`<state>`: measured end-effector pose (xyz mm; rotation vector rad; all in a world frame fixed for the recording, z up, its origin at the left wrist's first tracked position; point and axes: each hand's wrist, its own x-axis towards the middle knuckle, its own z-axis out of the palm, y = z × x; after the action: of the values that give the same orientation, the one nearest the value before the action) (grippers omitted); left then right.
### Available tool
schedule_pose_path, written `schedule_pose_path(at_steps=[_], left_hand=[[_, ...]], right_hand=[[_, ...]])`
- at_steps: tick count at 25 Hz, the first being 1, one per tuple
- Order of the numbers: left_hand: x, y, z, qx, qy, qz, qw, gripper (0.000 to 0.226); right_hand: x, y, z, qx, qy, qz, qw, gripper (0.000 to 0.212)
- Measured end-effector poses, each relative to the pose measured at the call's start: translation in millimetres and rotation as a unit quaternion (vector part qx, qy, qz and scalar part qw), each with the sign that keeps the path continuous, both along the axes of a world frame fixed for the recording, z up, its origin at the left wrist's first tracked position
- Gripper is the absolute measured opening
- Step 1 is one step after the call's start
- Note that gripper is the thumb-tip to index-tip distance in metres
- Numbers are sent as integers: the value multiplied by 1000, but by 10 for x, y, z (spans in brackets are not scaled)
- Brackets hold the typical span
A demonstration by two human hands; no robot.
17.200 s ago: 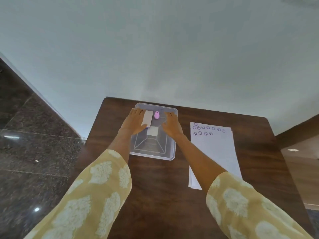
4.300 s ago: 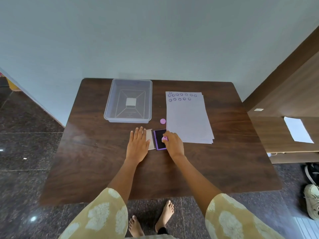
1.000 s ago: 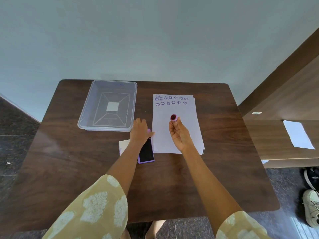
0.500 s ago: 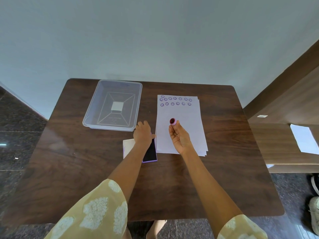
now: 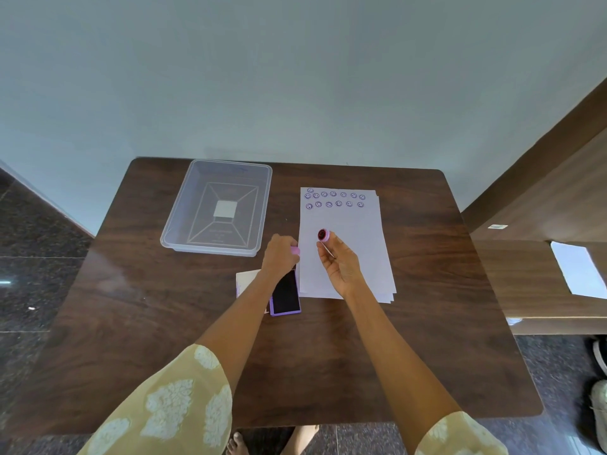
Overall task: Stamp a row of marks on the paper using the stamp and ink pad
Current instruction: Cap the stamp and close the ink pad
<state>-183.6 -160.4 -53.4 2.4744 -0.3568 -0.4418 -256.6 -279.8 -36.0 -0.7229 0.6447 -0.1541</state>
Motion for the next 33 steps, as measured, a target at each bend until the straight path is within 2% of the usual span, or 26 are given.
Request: schedule_pose_path(at_steps=[6, 7, 11, 13, 18, 29, 33], left_hand=[[4, 55, 52, -137, 44, 30, 989, 37], [-3, 71, 56, -146, 43, 27, 988, 39], [-24, 153, 59, -165, 29, 20, 986, 47], [-34, 191, 60, -180, 19, 5, 984, 51], [-34, 255, 92, -201, -21, -25, 979, 57], [6, 352, 47, -270, 0, 16, 963, 54], [6, 374, 58, -280, -2, 18, 960, 52]], right_hand=[[82, 84, 19, -103, 20, 20, 994, 9], [112, 98, 11, -131, 35, 22, 991, 14], [213, 162, -26, -296, 114, 43, 947, 23], [227, 187, -48, -327, 120, 66, 935, 27], [211, 260, -50, -297, 108, 102, 943, 30], [184, 355, 26, -225, 95, 118, 963, 27], [222, 407, 21, -235, 94, 97, 963, 25]])
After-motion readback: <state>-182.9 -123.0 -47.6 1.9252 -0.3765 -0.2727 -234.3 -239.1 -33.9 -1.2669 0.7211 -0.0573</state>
